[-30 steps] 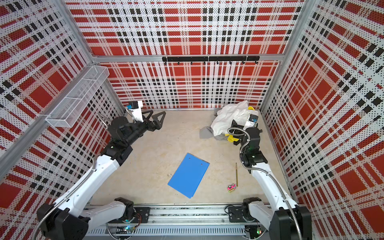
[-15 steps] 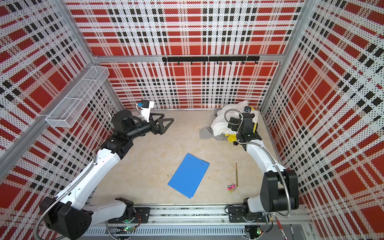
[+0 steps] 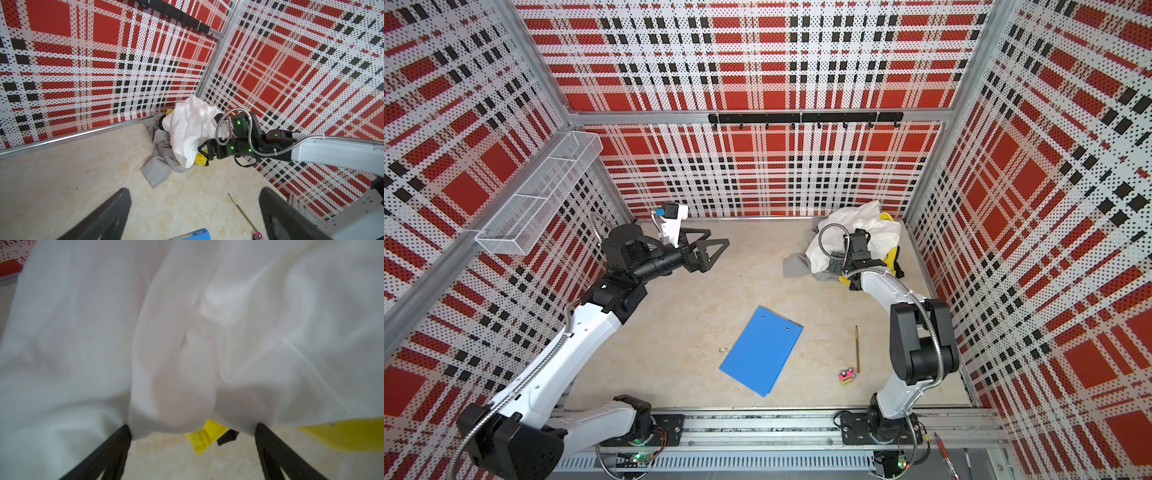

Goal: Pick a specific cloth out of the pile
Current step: 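Lower the right gripper onto the white cloth while the left arm holds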

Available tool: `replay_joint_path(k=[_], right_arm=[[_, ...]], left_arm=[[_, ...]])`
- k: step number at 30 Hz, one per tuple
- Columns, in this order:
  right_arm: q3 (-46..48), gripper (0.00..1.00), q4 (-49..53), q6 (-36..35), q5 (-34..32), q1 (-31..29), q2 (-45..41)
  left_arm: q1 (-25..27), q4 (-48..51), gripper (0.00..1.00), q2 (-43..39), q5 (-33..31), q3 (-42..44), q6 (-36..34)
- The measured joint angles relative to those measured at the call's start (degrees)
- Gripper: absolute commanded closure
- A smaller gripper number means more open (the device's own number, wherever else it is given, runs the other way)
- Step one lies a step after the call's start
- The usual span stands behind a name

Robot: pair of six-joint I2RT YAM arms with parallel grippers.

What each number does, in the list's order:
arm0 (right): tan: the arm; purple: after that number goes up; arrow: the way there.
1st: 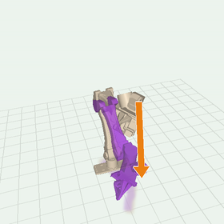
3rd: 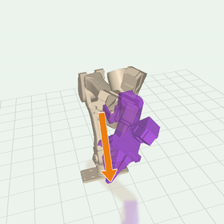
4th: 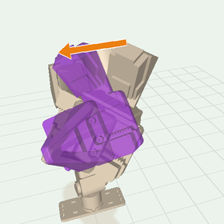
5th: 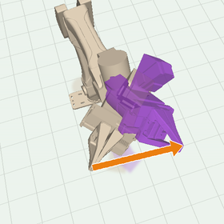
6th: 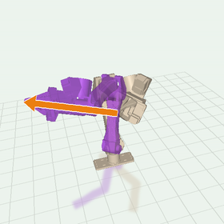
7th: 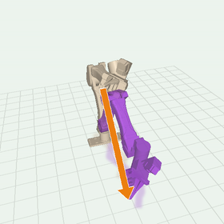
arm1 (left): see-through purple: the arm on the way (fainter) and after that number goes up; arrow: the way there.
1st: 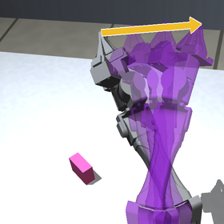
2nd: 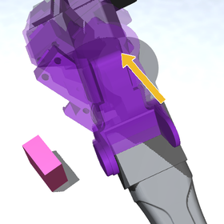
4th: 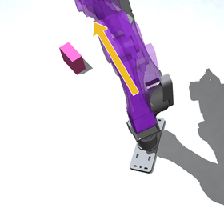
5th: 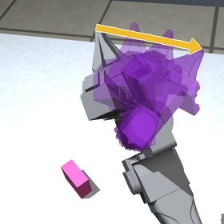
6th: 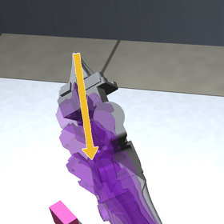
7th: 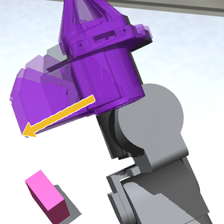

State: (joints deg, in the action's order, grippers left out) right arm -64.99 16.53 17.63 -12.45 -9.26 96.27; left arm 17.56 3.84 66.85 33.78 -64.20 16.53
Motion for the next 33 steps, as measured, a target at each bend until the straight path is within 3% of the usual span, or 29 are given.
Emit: replay_joint_path(k=[8,17,22,28,30,33], right_arm=[[-3.72,0.07,0.24,0.66,-1.51,-3.39,1.05],[-8.96,0.0,2.32,0.37,-3.8,-3.98,-0.46],[-18.64,0.0,4.28,1.4,-5.35,-4.24,7.37],[-33.62,0.0,10.84,2.51,-12.24,-4.31,24.98],[-36.79,0.11,12.15,2.58,-15.26,-4.66,28.89],[-39.54,0.45,13.35,3.1,-18.93,-5.01,31.65]], left_arm=[[0.26,0.0,0.01,0.02,-0.09,0.0,0.2],[0.55,-0.02,0.01,0.0,-0.81,0.0,0.76],[0.55,-0.07,0.01,0.0,-1.22,0.0,1.09],[0.76,-0.22,0.01,-0.11,-1.88,0.0,1.09],[0.87,-0.37,0.01,-0.11,-1.92,0.0,1.09],[0.87,-0.39,0.01,-0.11,-2.16,0.0,1.09]])
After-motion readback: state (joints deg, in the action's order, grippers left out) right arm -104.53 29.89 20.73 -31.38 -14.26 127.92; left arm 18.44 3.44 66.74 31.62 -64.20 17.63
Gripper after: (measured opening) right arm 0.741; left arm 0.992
